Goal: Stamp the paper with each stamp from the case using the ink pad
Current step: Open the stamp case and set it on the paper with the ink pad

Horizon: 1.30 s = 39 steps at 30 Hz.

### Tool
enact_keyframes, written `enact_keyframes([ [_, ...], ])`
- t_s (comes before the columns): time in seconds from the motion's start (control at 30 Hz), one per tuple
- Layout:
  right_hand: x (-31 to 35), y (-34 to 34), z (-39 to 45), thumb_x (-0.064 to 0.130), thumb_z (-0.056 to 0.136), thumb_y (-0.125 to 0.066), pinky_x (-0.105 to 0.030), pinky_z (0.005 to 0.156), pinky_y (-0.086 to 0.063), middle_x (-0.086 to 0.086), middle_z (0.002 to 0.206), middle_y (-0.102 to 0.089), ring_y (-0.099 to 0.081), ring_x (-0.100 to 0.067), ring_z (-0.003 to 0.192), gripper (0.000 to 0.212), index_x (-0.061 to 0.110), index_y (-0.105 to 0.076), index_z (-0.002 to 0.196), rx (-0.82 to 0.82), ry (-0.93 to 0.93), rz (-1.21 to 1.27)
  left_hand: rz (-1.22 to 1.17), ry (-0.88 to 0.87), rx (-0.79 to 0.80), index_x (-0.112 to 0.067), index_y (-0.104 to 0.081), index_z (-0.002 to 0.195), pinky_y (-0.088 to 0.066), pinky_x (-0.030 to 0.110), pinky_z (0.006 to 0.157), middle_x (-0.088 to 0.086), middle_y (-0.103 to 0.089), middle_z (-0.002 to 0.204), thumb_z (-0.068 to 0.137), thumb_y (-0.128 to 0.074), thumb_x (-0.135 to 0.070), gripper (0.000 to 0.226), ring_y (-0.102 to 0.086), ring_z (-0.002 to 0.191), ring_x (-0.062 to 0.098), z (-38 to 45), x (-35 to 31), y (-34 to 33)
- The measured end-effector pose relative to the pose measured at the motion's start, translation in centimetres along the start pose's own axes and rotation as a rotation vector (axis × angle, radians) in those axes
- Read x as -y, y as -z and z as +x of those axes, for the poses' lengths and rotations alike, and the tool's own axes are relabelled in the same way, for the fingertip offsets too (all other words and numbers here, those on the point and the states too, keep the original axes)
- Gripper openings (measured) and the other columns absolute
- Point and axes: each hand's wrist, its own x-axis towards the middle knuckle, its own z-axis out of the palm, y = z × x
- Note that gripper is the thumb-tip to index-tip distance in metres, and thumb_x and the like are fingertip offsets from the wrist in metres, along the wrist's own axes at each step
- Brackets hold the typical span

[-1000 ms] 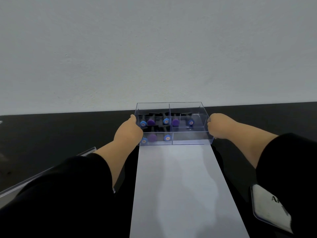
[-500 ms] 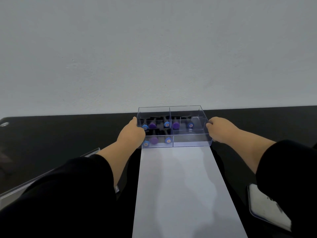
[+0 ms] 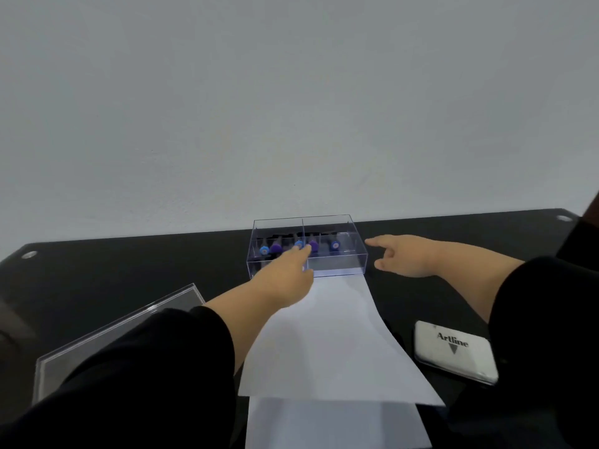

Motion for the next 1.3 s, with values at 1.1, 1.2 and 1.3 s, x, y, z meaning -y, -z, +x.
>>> enact_keyframes([
  [1.1, -10.9, -7.2, -6.8, 0.024, 0.086, -0.063, -0.033, 0.109, -0.030, 0.007, 0.146, -0.027, -0.026, -0.020, 0.134, 0.069, 0.035, -0.028, 0.145, 0.089, 0.044, -0.107, 0.216, -0.211, 0.319, -0.026, -0.014, 0.152, -0.027, 0.033, 0.109, 0.000, -0.025, 0.148, 0.090, -0.057, -0.047, 0.078, -0.024, 0.136, 0.019, -0.1, -7.3, -10.9],
  [1.2, -11.2, -7.1, -5.8, 0.025, 0.084, -0.065, -0.028, 0.108, -0.031, 0.008, 0.144, -0.030, -0.030, -0.015, 0.132, 0.069, 0.030, -0.031, 0.144, 0.053, 0.077, -0.057, 0.176, -0.182, 0.304, -0.025, -0.014, 0.152, -0.027, 0.032, 0.109, -0.001, -0.024, 0.147, 0.087, -0.060, -0.047, 0.082, -0.024, 0.135, 0.018, 0.8, -6.8, -11.2],
  [1.3, -11.6, -7.1, -5.0, 0.026, 0.083, -0.068, -0.024, 0.108, -0.030, 0.008, 0.143, -0.030, -0.032, -0.012, 0.132, 0.072, 0.026, -0.032, 0.145, 0.016, 0.105, -0.009, 0.130, -0.147, 0.296, -0.025, -0.011, 0.152, -0.027, 0.031, 0.109, -0.002, -0.021, 0.147, 0.085, -0.063, -0.048, 0.088, -0.023, 0.135, 0.018, 1.7, -6.6, -11.4],
])
